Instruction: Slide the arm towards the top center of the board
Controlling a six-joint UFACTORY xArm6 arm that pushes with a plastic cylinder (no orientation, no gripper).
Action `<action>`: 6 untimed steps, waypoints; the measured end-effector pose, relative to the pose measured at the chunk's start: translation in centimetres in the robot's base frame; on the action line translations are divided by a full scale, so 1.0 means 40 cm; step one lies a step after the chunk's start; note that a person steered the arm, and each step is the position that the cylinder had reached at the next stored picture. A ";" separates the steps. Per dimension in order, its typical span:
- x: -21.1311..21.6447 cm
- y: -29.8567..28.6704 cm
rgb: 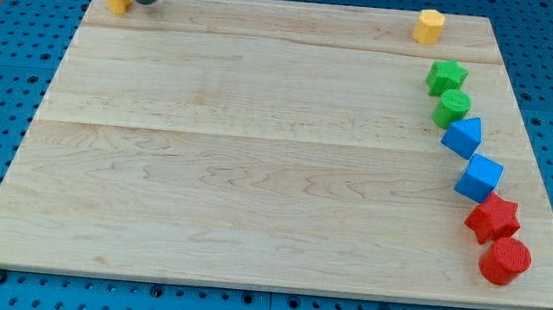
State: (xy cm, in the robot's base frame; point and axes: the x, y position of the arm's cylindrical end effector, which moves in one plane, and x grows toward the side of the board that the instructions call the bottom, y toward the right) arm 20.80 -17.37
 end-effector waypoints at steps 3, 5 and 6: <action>-0.002 0.192; -0.002 0.194; -0.002 0.194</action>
State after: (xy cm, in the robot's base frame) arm 20.71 -9.62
